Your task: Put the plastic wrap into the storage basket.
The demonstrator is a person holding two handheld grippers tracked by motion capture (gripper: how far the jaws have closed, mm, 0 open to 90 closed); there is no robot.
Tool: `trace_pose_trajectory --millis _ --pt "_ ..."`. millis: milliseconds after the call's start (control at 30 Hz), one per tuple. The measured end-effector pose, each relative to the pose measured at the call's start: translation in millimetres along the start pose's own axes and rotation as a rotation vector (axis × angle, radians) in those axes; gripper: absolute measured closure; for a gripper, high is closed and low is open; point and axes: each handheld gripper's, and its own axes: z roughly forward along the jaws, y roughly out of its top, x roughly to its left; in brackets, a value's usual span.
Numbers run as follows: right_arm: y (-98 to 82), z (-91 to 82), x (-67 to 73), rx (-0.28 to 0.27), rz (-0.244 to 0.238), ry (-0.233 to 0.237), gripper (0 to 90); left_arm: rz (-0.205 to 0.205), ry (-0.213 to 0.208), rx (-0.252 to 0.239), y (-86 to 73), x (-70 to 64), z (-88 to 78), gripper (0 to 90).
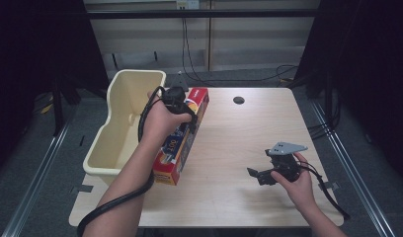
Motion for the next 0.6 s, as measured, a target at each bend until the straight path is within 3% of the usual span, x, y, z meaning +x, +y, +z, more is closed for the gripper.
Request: trace_pose_trajectory --millis 600 --pt "-0.7 1.5 0.2 0.012 -0.007 0.001 2.9 -0.045 -0.012 -0.008 5.6 14.9 -32.9 40.7"
